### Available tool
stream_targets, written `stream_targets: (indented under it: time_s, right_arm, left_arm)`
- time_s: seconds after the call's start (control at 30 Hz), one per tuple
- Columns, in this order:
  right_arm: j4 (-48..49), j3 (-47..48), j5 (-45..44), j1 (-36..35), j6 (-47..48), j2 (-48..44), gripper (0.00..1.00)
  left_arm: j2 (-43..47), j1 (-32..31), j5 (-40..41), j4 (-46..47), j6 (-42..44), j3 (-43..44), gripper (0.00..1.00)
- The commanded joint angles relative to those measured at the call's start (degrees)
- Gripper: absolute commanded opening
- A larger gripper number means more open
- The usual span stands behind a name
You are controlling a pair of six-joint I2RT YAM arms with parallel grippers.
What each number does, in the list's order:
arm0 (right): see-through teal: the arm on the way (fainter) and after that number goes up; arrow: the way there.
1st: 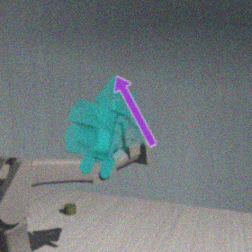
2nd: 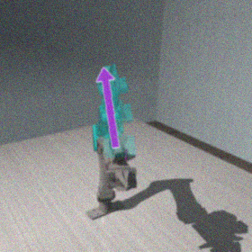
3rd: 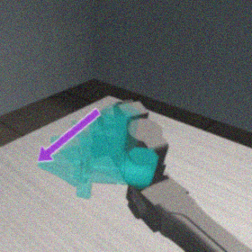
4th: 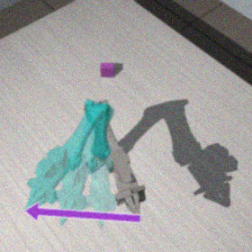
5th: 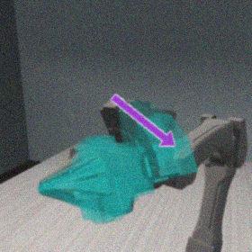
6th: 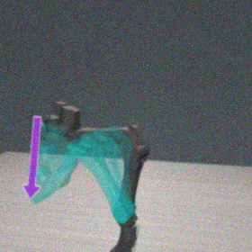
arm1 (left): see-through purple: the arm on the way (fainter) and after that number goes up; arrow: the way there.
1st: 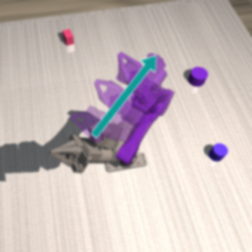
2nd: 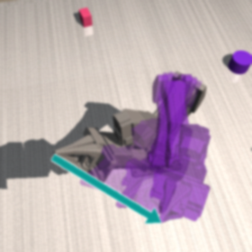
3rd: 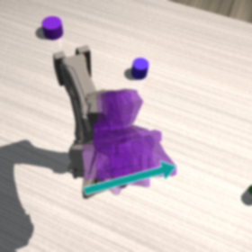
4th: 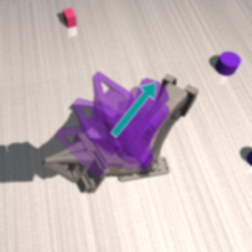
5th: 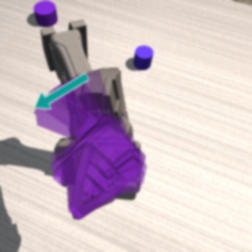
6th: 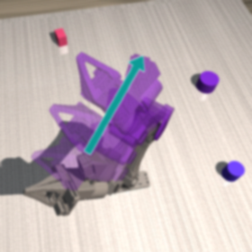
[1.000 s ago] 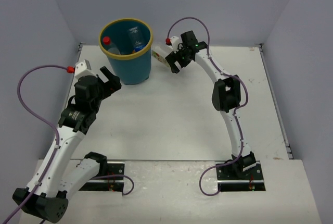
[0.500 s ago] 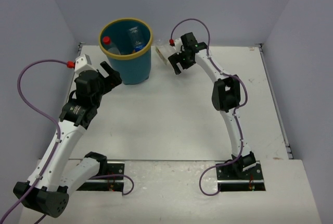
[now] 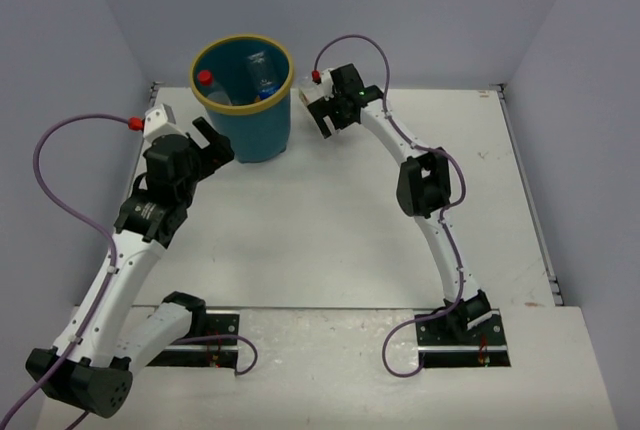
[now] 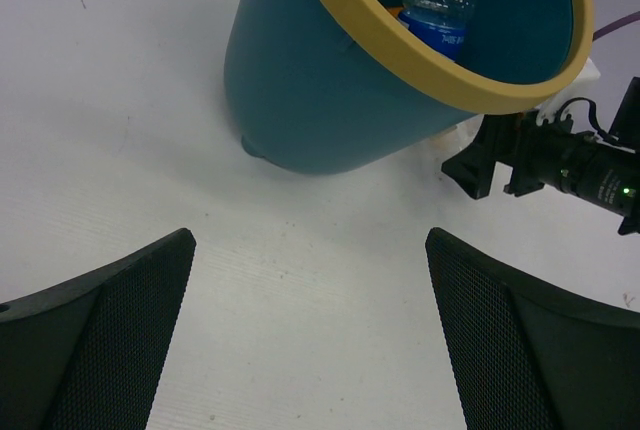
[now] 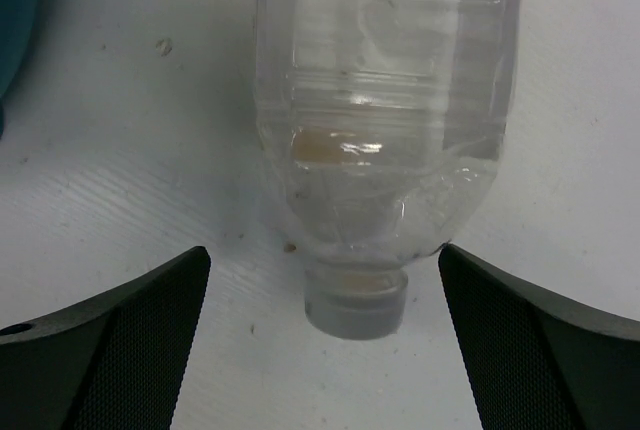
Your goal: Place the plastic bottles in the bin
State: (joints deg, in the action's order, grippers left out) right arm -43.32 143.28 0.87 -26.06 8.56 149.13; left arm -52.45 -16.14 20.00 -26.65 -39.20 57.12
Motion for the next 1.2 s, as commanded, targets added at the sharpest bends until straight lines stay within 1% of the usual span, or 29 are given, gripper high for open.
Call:
stream_targets:
  time_s: [0.0,0.07,0.1,0.17,0.2,0.23,0.27,0.3,0.4,0.43,0.5,0.6,0.67,0.77,0.8,0.87,0.9,0.97,1.03,1.17]
  right_arm:
    - [2.8,0.0,2.7,0.5,-1.9,0.1,0.99]
    - [5.9,-6.1,3.4,0.5,-1.8,-3.4,0.99]
    - [5.8,-6.1,3.5,0.6,-1.9,-3.2,0.98]
    - [4.2,-2.8,3.1,0.7,-2.2,-1.6,0.95]
    - [2.8,-0.6,2.9,0.7,-2.3,-0.3,0.89]
    - [0.9,2.6,2.6,0.7,-2.3,1.5,0.78]
    - [0.8,2.8,2.2,0.7,-2.4,1.6,0.69]
    - [1.8,0.9,1.9,0.7,-2.7,1.2,0.55]
    - [4.7,-3.6,1.4,0.7,-3.1,-1.6,0.41]
    - [4.8,-3.8,0.9,0.7,-3.3,-1.9,0.36]
    - [4.7,-3.4,0.0,0.7,-3.6,-1.7,0.32]
    - [5.5,-4.9,-0.3,0.7,-4.0,-2.7,0.14]
    - [8.0,-9.1,0.3,0.8,-4.3,-5.6,0.07]
    - [11.2,-14.2,-0.7,0.8,-5.8,-11.9,0.0]
    - [11.9,-15.4,-0.8,0.7,-6.1,-13.6,0.0]
    - [13.6,-18.0,-2.2,0.8,-7.0,-19.8,0.0]
    - [15.0,-20.1,-2.6,0.8,-7.1,-21.5,0.0]
    - [18.1,-24.8,-2.9,0.7,-7.7,-27.7,0.0]
    - [19.8,-27.7,-3.2,0.7,-8.0,-32.2,0.0]
    - [23.2,-33.4,-1.8,0.3,-10.2,-42.9,0.0]
  left_arm:
    - [3.2,0.2,2.7,0.7,1.1,1.2,1.0]
    - [3.9,0.2,2.9,0.6,1.1,1.1,1.0]
    - [4.0,0.2,3.0,0.6,1.0,1.0,1.0]
    - [4.2,0.2,3.2,0.6,1.0,0.7,1.0]
    - [4.2,0.2,3.2,0.4,0.9,0.7,1.0]
    - [4.1,0.2,3.2,0.0,0.9,0.7,1.0]
    - [4.0,0.2,3.3,-0.3,0.8,0.7,1.0]
    - [4.1,0.2,3.6,-0.7,0.8,0.8,1.0]
    - [4.6,0.2,3.7,-0.8,0.6,0.8,1.0]
    - [4.8,0.2,3.7,-0.8,0.5,0.7,1.0]
    - [5.0,0.2,3.7,-0.9,0.6,0.8,1.0]
    - [5.4,0.3,3.9,-1.5,0.6,0.9,1.0]
    - [5.8,0.2,4.1,-2.0,0.5,1.1,1.0]
    - [6.5,0.2,4.2,-2.6,0.5,1.0,1.0]
    - [6.7,0.2,4.2,-2.6,0.5,0.9,1.0]
    - [7.4,0.2,4.1,-2.9,0.5,0.6,1.0]
    - [7.6,0.2,4.1,-3.1,0.5,0.5,1.0]
    - [8.3,0.2,4.2,-3.7,0.3,0.2,1.0]
    - [9.0,0.2,4.3,-4.1,0.1,-0.1,1.0]
    - [10.8,0.2,4.3,-4.8,-0.1,-0.7,1.0]
